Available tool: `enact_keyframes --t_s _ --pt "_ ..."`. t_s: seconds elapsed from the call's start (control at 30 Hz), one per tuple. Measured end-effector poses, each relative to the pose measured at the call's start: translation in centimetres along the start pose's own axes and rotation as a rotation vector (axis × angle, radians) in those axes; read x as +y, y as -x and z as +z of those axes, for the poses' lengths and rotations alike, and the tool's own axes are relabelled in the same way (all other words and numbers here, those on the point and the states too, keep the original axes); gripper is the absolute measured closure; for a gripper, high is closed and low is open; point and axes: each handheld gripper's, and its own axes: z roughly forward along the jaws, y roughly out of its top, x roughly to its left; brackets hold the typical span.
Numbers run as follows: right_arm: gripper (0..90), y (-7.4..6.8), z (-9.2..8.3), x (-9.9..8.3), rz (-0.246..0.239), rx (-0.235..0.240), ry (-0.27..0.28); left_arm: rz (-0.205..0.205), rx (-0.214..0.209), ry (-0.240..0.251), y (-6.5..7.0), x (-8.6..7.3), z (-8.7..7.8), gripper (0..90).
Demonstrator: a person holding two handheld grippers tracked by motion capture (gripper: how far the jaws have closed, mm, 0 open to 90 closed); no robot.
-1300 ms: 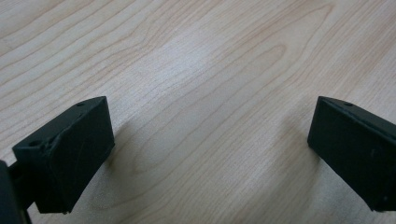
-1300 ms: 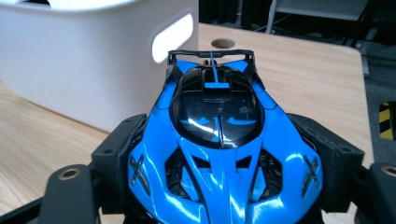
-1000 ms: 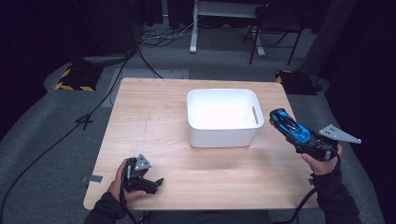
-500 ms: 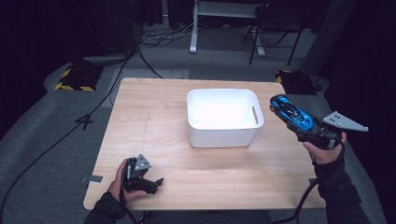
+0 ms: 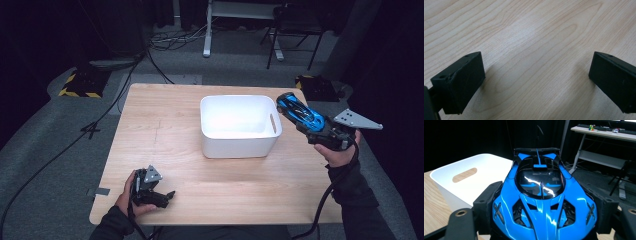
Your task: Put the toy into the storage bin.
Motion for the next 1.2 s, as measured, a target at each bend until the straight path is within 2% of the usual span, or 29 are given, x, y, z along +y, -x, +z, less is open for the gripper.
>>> enact_keyframes --t_s 0.73,0.93,1.2 --pt "24.6 -2.7 3.6 1.8 -0.025 0.087 -0.023 0.001 0.002 0.000 0.0 0.0 0.0 0.6" --pt "24.6 -3.5 4.9 2.0 -0.030 0.120 -0.041 0.000 -0.001 0.000 0.0 0.0 0.0 0.6" --pt "24.6 -4.2 6.5 2.1 -0.049 0.134 -0.075 0.002 -0.001 -0.002 0.0 0.0 0.0 0.6"
